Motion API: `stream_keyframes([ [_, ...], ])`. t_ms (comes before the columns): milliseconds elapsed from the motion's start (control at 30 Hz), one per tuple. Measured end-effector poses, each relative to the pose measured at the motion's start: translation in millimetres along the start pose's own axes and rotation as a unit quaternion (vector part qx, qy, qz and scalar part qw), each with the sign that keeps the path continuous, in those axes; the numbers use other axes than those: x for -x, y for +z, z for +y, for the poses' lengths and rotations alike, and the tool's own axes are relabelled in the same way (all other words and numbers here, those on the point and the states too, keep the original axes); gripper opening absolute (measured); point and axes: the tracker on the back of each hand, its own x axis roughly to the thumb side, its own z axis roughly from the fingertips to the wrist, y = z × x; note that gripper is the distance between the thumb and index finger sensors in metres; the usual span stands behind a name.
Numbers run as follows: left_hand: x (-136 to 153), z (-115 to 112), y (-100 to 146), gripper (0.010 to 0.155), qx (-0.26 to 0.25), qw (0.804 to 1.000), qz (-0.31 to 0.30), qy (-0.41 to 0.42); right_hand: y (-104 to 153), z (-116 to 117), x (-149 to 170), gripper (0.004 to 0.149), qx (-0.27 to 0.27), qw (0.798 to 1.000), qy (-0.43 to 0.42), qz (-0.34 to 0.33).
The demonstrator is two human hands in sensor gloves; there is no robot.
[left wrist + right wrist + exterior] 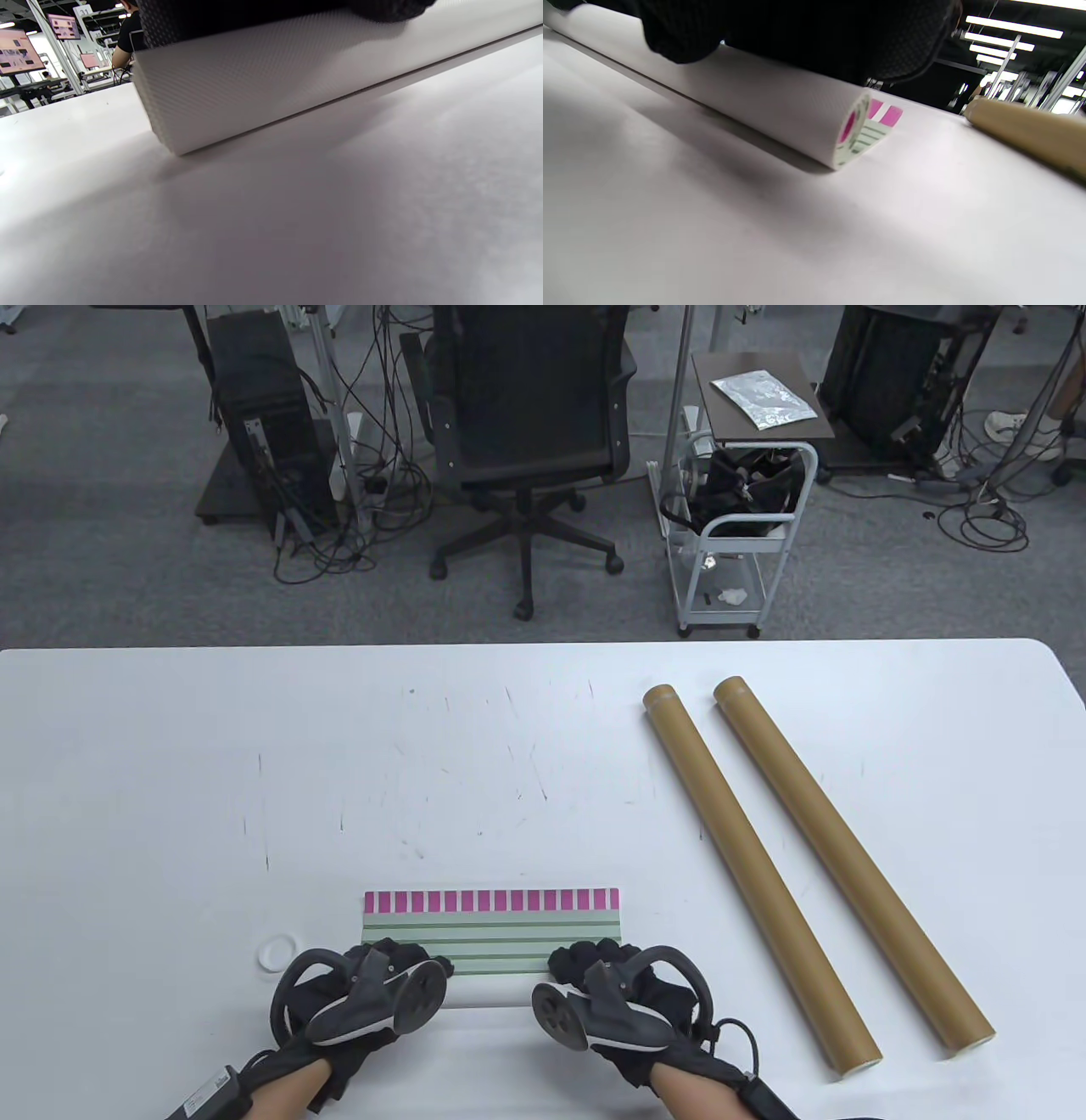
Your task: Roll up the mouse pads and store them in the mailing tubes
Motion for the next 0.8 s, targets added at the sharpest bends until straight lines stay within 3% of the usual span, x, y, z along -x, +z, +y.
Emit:
stream_keyframes([
  [100, -7, 9, 10, 0.051, -0.084, 0.995, 0.021, -0.049, -4, 4, 0, 0.05, -0.009, 1.0, -0.012, 0.004],
  [133, -9, 10, 10, 0.051, -0.09, 0.992, 0.02, -0.088, -4, 5, 1, 0.05, -0.01, 1.0, -0.014, 0.006],
  [333, -2, 6, 3, 0.051, -0.04, 0.998, 0.024, -0.034, -6, 9, 3, 0.051, -0.022, 0.999, -0.027, 0.017],
  [500, 0, 10, 8, 0.049, -0.003, 1.0, -0.01, -0.007, -2, 4, 3, 0.05, -0.05, 0.997, -0.054, -0.009],
  [700, -9, 11, 12, 0.047, -0.015, 0.999, -0.01, -0.049, -1, 3, 3, 0.051, -0.053, 0.997, -0.055, -0.014],
  [800, -6, 10, 9, 0.047, -0.005, 0.999, -0.006, -0.033, 5, -1, 2, 0.054, 0.002, 0.999, -0.044, -0.007],
])
